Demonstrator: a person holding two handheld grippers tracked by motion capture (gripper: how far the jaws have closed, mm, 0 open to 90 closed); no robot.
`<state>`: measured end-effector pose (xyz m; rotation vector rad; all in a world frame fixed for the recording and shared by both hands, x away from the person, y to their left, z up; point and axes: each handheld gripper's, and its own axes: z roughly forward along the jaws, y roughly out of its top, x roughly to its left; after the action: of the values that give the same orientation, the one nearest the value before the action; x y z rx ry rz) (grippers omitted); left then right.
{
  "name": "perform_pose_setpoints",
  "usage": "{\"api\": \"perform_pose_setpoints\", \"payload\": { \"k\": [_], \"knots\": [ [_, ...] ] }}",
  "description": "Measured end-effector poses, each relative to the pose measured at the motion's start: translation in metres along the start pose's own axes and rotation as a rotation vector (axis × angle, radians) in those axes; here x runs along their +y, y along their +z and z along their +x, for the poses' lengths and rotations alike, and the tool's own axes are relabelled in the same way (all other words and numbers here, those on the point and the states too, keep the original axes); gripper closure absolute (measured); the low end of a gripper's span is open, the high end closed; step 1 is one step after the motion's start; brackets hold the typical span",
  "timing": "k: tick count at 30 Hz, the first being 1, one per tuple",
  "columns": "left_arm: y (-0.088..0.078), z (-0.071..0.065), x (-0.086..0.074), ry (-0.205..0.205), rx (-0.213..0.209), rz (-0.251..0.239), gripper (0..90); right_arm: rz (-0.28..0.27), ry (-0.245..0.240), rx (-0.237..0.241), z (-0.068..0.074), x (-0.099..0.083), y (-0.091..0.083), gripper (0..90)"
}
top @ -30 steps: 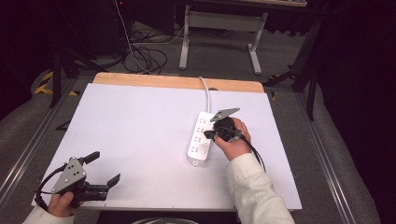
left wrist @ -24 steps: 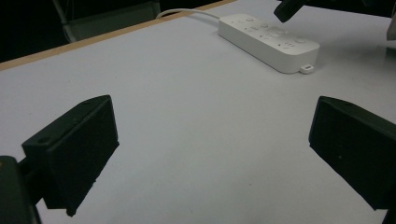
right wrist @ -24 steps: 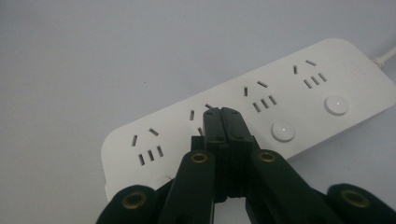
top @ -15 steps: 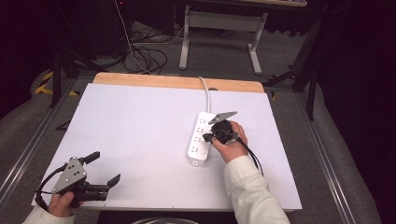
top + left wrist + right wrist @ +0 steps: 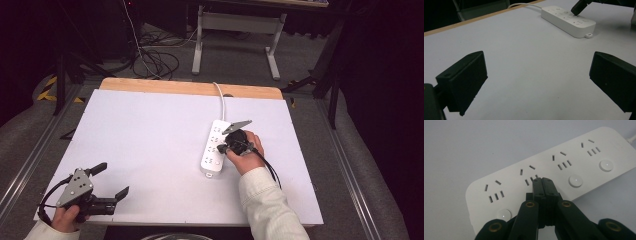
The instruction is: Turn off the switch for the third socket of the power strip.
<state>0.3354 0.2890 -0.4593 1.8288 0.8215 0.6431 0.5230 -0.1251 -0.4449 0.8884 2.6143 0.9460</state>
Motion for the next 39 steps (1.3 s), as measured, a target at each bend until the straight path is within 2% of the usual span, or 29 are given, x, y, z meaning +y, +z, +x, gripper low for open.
{"api": "perform_pose_setpoints", "payload": {
  "k": [20,26,39],
  "knots": [
    [0.0001,-0.0005,0.0000,0.002,-0.001,0.010,1.7,0.025,0.002,0.005,0.0006,0.0006,0.0024,90.0],
    [0.0004,-0.0003,0.0000,0.006,-0.001,0.010,1.7,0.050,-0.018,-0.022,0.0048,0.0037,0.0027,90.0],
    [0.0006,-0.0004,0.0000,0.007,-0.001,0.012,1.7,0.057,0.000,-0.028,0.0055,0.0037,0.0039,90.0]
  ]
}}
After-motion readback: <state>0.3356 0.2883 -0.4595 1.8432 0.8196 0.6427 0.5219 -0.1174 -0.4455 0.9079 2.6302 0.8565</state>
